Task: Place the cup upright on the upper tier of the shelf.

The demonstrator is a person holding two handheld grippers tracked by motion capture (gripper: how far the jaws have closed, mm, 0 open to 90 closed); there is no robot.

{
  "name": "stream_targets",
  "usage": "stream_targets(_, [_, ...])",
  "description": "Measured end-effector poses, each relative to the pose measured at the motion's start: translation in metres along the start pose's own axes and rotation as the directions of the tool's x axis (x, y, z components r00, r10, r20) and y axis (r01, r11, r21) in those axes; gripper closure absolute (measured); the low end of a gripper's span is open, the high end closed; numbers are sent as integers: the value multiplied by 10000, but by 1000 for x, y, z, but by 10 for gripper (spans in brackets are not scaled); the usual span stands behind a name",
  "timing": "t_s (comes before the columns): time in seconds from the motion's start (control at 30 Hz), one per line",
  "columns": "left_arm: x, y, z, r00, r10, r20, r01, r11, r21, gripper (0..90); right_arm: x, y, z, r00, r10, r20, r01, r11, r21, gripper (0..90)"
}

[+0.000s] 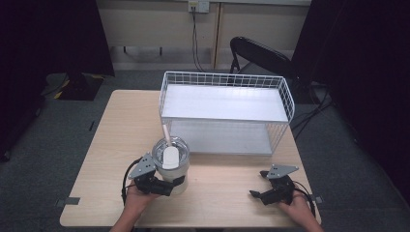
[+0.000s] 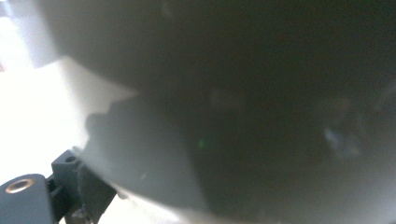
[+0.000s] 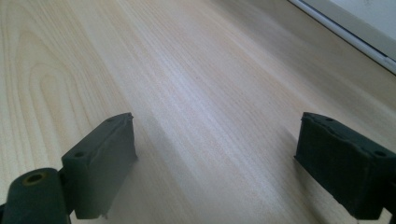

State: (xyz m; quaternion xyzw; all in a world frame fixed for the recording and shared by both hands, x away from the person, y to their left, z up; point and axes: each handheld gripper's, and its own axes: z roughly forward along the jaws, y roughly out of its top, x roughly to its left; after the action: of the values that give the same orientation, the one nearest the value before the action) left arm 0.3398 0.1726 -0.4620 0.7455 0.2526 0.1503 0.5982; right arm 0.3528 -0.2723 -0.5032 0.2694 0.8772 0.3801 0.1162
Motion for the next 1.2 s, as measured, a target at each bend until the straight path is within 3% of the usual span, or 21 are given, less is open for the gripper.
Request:
stream_targets(0.07, [-1,1,0,10000,-30,-48,30,10000,39,69,0,0,0,10000,1,0,-1,10000,0,114])
stream_targets(0.17, [-2,1,-1,9991,356,-220,-352,9992,185,81,0,0,0,10000,-1,0,1,10000,1,114])
stream_targets(0.27, [-5,2,-1,9987,375,-349,-368,9991,201,87,0,0,0,10000,1,0,-1,10000,0,114])
stream_targets(0.53, [-10,7,2,9982,544,-271,-536,9981,297,88,0,0,0,10000,6,-2,-6,10000,1,114])
stream_targets(0.73, [-13,15,3,9986,509,-161,-503,9982,337,89,0,0,0,10000,5,-3,-5,10000,3,114])
stream_targets(0.97, [-13,29,2,9999,120,-63,-119,9999,112,89,0,0,0,10000,6,-2,-6,10000,1,114])
stream_targets(1.2, [-11,45,2,9997,220,-100,-218,9996,203,89,0,0,0,10000,4,-3,-4,10000,1,114])
